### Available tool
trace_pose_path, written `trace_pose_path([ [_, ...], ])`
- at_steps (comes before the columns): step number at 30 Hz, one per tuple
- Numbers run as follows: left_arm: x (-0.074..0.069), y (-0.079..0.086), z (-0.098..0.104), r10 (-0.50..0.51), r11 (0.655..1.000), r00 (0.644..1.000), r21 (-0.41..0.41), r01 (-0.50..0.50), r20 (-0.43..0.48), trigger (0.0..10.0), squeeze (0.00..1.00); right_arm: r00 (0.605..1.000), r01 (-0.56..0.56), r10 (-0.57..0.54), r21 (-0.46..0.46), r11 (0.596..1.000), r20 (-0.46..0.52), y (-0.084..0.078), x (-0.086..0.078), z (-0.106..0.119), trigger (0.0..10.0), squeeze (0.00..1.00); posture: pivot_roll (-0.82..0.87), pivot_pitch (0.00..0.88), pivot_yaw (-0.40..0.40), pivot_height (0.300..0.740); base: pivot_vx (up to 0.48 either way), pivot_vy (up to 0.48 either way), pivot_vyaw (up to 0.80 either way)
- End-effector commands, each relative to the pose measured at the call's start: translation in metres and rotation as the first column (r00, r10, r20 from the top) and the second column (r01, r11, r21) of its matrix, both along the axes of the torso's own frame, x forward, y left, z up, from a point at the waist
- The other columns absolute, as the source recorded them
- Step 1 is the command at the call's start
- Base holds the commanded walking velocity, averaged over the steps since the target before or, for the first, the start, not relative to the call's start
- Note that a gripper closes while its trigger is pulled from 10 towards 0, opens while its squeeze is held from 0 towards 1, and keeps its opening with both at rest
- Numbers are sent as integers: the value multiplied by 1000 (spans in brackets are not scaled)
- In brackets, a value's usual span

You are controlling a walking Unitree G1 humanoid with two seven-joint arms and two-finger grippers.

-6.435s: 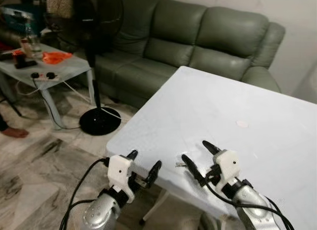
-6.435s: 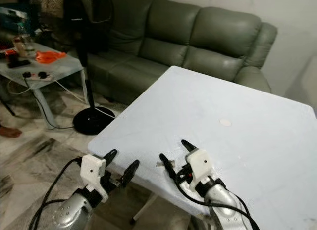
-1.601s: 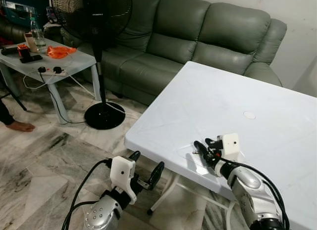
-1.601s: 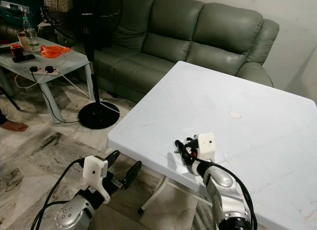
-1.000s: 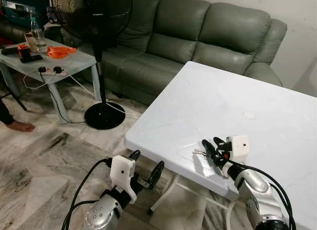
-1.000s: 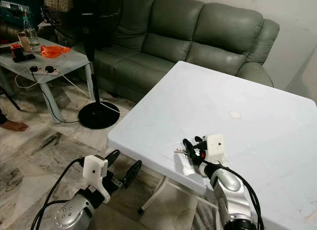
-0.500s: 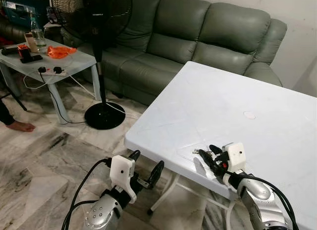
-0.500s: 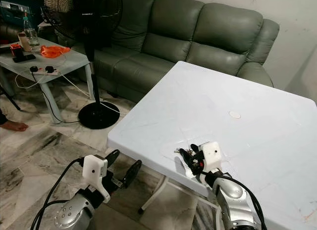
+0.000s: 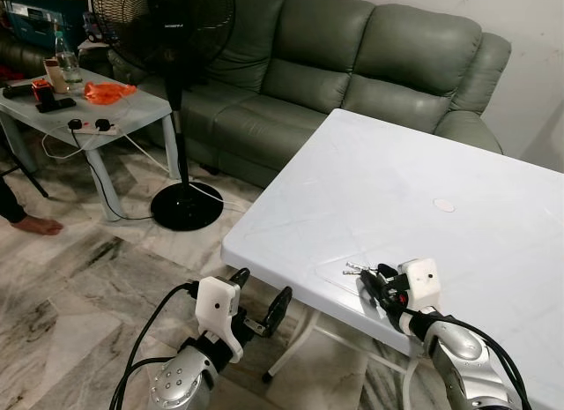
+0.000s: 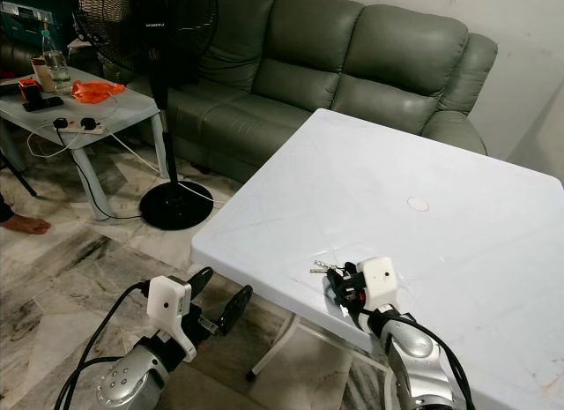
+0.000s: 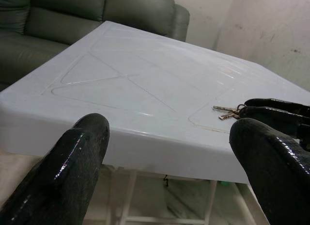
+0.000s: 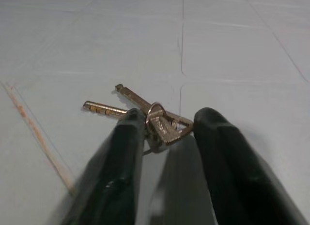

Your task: Hang keys on a hook

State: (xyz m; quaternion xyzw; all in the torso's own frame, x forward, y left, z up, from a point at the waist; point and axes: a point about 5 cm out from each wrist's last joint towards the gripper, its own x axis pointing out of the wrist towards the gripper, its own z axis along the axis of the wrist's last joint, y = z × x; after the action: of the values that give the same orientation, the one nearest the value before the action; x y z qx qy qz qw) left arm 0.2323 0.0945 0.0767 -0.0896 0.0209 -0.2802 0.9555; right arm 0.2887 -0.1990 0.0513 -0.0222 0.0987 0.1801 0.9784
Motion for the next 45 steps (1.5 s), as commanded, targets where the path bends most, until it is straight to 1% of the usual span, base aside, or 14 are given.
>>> trace_pose_path([
  [1, 1, -3, 7, -16, 1000, 1000, -3, 16, 25, 10000, 0, 1000, 12, -12, -16, 1000, -14, -9, -3, -3, 10000, 0, 29, 26, -104, 740, 0, 0, 0],
  [6, 2, -3, 7, -19, 1000, 1000, -3, 19, 25, 10000, 0, 999, 33, -33, -2, 999, -7, -13, -4, -3, 8588, 0, 27, 26, -102, 740, 0, 0, 0],
  [8, 1, -2, 7, -20, 1000, 1000, -1, 20, 24, 10000, 0, 999, 48, -48, 9, 999, -8, -13, -4, -4, 2353, 0, 27, 25, -99, 740, 0, 0, 0],
  [17, 1, -2, 6, -22, 1000, 1000, -2, 22, 22, 10000, 0, 999, 52, -52, 20, 998, 9, -14, -5, -4, 3843, 0, 27, 26, -97, 740, 0, 0, 0],
  [18, 1, -2, 6, -21, 1000, 1000, -2, 21, 22, 10000, 0, 999, 48, -49, 35, 998, 19, -15, -5, -2, 0, 0, 27, 26, -97, 740, 0, 0, 0],
  [19, 1, -2, 7, -22, 1000, 1000, -3, 22, 22, 10000, 0, 998, 53, -54, 41, 998, 19, -15, -4, -2, 1647, 0, 27, 26, -97, 740, 0, 0, 0],
  [21, 1, -3, 7, -21, 1000, 1000, -3, 21, 22, 10000, 0, 998, 52, -53, 36, 998, 20, -16, -4, -2, 667, 0, 29, 24, -99, 740, 0, 0, 0],
  [25, 1, -3, 6, -22, 1000, 999, -4, 23, 22, 10000, 0, 998, 57, -57, 28, 998, 15, -16, -2, -2, 8667, 0, 29, 24, -99, 740, 0, 0, 0],
  [26, 1, -3, 7, -23, 1000, 999, -4, 23, 23, 10000, 0, 998, 57, -58, 29, 998, 17, -16, -2, -2, 8863, 0, 29, 24, -99, 740, 0, 0, 0],
  [31, 1, -3, 7, -23, 1000, 999, -3, 23, 23, 10000, 0, 998, 54, -54, 30, 998, 21, -16, -2, -1, 6784, 0, 31, 18, -100, 740, 0, 0, 0],
  [32, 1, -3, 7, -23, 1000, 999, -3, 23, 23, 10000, 0, 998, 53, -53, 31, 998, 22, -16, -2, -1, 3020, 0, 31, 18, -100, 740, 0, 0, 0],
  [33, 1, -3, 7, -23, 1000, 999, -3, 23, 23, 10000, 0, 998, 53, -53, 31, 998, 22, -16, -2, -1, 3020, 0, 31, 18, -100, 740, 0, 0, 0],
  [34, 1, -3, 7, -22, 1000, 999, -4, 22, 23, 10000, 0, 998, 54, -56, 51, 997, 40, -16, -1, 1, 0, 0, 31, 18, -100, 740, 0, 0, 0],
  [45, 4, -2, 7, -4, 1000, 1000, 1, 4, 27, 10000, 0, 978, 77, -95, 103, 992, 186, -14, 6, 23, 0, 0, 32, 24, -102, 740, 0, 0, 0],
])
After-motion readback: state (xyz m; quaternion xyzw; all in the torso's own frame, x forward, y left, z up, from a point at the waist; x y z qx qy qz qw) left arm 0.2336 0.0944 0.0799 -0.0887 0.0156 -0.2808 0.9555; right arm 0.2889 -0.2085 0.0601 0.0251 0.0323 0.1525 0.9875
